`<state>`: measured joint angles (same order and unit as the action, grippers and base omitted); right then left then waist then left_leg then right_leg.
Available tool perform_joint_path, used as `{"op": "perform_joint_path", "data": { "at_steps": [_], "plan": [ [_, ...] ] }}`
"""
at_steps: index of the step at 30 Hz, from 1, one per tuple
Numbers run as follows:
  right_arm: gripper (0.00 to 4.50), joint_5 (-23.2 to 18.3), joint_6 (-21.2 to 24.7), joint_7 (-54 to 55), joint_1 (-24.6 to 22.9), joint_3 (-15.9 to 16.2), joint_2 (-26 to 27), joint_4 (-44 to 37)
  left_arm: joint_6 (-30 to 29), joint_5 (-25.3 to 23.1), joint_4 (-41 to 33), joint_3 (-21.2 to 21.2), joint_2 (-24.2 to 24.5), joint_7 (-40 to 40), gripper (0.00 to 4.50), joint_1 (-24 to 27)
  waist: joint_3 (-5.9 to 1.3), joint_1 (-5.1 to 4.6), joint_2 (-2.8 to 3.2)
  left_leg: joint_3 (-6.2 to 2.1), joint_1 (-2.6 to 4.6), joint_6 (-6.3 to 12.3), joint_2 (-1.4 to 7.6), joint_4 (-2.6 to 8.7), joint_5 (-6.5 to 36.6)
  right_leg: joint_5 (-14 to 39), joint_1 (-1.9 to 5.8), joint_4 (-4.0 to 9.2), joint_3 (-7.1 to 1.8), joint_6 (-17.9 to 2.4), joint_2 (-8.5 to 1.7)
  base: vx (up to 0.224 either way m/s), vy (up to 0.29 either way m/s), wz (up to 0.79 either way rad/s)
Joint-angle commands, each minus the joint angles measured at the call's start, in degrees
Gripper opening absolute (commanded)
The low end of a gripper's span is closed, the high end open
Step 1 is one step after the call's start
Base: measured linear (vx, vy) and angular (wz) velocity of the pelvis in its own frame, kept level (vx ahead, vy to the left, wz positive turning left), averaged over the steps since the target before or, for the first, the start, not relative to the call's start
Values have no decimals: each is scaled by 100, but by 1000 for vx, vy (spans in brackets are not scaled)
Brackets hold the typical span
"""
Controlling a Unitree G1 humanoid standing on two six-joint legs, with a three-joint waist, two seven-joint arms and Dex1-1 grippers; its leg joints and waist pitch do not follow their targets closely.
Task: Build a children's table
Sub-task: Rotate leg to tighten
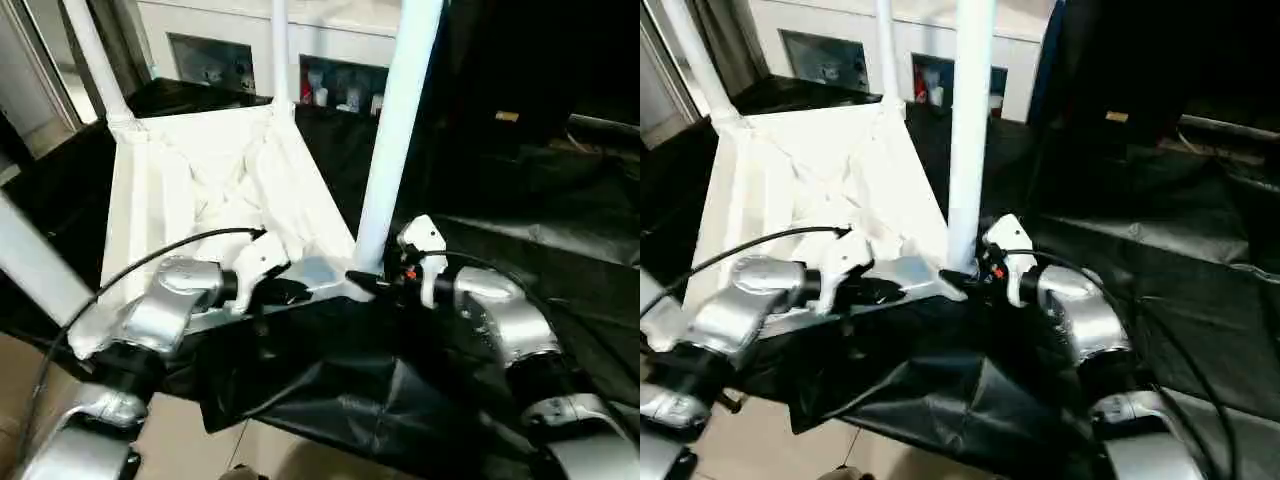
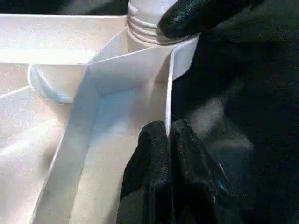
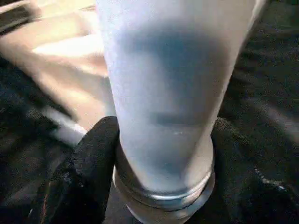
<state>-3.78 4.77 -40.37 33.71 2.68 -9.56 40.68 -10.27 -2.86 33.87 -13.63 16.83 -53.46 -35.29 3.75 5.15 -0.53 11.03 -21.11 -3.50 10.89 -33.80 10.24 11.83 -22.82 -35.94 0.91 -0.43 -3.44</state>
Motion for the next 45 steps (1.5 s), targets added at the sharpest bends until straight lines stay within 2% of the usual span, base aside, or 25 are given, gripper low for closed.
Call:
{"op": "perform_joint_path", "data": {
  "at_steps": [1,2,3,5,7,8,10,11,12,14,15,16,17,20,22,23,25,27,30,34,36,38,44,45],
  "plan": [
    [269,81,140,515,-30,161,393,299,-118,-112,221,92,-312,848,0,-269,-360,-9,-32,-113,124,-111,211,424,1417,1621,208,523,-198,-1190,-450,-51,4,0],
    [269,81,140,515,-30,161,393,299,-118,-112,221,92,-312,848,0,-269,-355,-13,-32,-118,112,-120,213,430,1437,1682,208,523,-199,-1143,-449,0,0,0],
    [269,61,219,1051,15,25,610,410,-172,-136,322,113,-481,1106,0,-362,-361,-10,-23,-119,106,-124,214,435,1424,1710,196,530,-204,-1076,-451,0,0,0],
    [269,41,277,1608,72,-88,905,516,-246,-130,447,147,-719,1391,0,-493,-360,-17,-12,-118,125,-144,204,438,1487,1736,164,545,-203,-1041,-432,0,0,0],
    [269,92,237,1802,116,-22,1182,563,-248,-106,509,165,-920,1512,0,-584,-365,-8,-14,-119,119,-146,202,439,1482,1705,161,548,-206,-1027,-435,0,0,0],
    [269,148,163,1852,149,32,1304,605,-236,-112,553,166,-1009,1549,0,-629,-371,0,3,-119,113,-142,199,438,1487,1651,161,547,-207,-1010,-434,0,0,0],
    [269,188,62,1835,185,81,1409,648,-215,-128,609,154,-1075,1579,0,-670,-378,4,-10,-122,91,-112,197,436,1424,1493,182,533,-205,-1022,-440,0,0,0],
    [304,174,32,1781,197,88,1435,657,-204,-129,637,146,-1089,1579,0,-687,-377,5,-5,-121,79,-83,195,435,1393,1417,188,527,-203,-1026,-438,0,0,0],
    [339,120,17,1543,190,115,1405,589,-182,-119,618,117,-1063,1477,0,-673,-378,11,-10,-117,82,-56,193,431,1383,1381,188,528,-204,-1027,-438,0,0,0],
    [341,100,10,1384,179,141,1351,540,-173,-113,587,99,-1026,1400,0,-651,-375,7,-5,-120,77,-40,195,437,1405,1411,190,529,-202,-1026,-439,0,0,0],
    [348,80,10,847,146,250,1044,393,-87,-62,447,21,-858,1018,0,-559,-374,7,0,-126,70,-26,196,444,1443,1455,196,532,-196,-1015,-434,0,0,0],
    [361,80,10,847,146,250,1044,393,-87,-62,447,21,-858,1018,0,-559,-373,8,-7,-129,69,-10,194,445,1467,1484,202,537,-194,-1006,-434,0,0,0],
    [375,65,17,665,130,281,952,342,-54,-33,391,0,-806,878,0,-523,-379,12,-9,-125,65,18,200,437,1445,1436,206,537,-201,-1012,-440,0,0,0],
    [375,56,-44,4,85,375,586,191,33,100,180,-27,-606,386,0,-367,-397,25,-13,-121,56,94,202,415,1269,1110,229,499,-191,-1102,-436,0,0,0],
    [375,15,-191,-557,98,384,226,149,104,128,-74,-121,-289,-173,0,-166,-419,13,-24,-120,3,199,198,392,995,667,280,438,-184,-1211,-437,0,0,0],
    [375,-22,-273,-872,142,372,28,159,117,207,-226,-138,-95,-500,0,-47,-439,12,2,-119,2,254,206,374,824,352,281,399,-180,-1289,-437,54,-9,-6],
    [375,-34,-333,-1110,168,345,-100,158,93,279,-346,-134,27,-709,0,28,-442,18,15,-84,22,341,209,345,686,-59,256,365,-175,-1438,-399,0,0,0],
    [375,-78,-286,-1415,200,310,-222,145,75,403,-503,-122,155,-999,0,111,-458,50,32,-72,27,444,228,322,509,-521,265,303,-161,-1616,-387,0,0,0],
    [375,-139,-210,-1844,203,372,-395,64,-31,547,-678,-92,334,-1360,0,198,-472,78,34,-57,37,509,237,298,455,-734,265,266,-148,-1719,-378,0,0,0],
    [361,-146,-212,-2132,201,449,-474,74,-31,560,-748,-83,430,-1424,0,253,-459,128,39,-55,35,495,252,298,542,-620,240,271,-141,-1721,-385,0,0,0],
    [340,-122,-225,-2189,182,490,-495,65,-41,562,-770,-83,450,-1430,0,272,-438,131,38,-58,45,375,251,319,783,-177,228,315,-145,-1653,-399,0,0,0],
    [327,-134,-200,-2257,153,498,-488,41,-36,538,-773,-71,458,-1405,0,293,-438,132,38,-66,47,302,256,328,824,-8,231,326,-151,-1604,-409,0,0,0],
    [280,-106,-97,-1966,114,441,-389,144,18,407,-601,-32,345,-1082,0,238,-448,131,16,-64,39,305,243,319,695,-128,233,311,-152,-1570,-402,0,0,0],
    [276,-82,-63,-1538,118,339,-272,279,7,258,-437,-21,232,-689,0,150,-442,125,11,-66,36,298,243,325,704,-67,228,321,-153,-1554,-409,0,0,0]
  ]
}}
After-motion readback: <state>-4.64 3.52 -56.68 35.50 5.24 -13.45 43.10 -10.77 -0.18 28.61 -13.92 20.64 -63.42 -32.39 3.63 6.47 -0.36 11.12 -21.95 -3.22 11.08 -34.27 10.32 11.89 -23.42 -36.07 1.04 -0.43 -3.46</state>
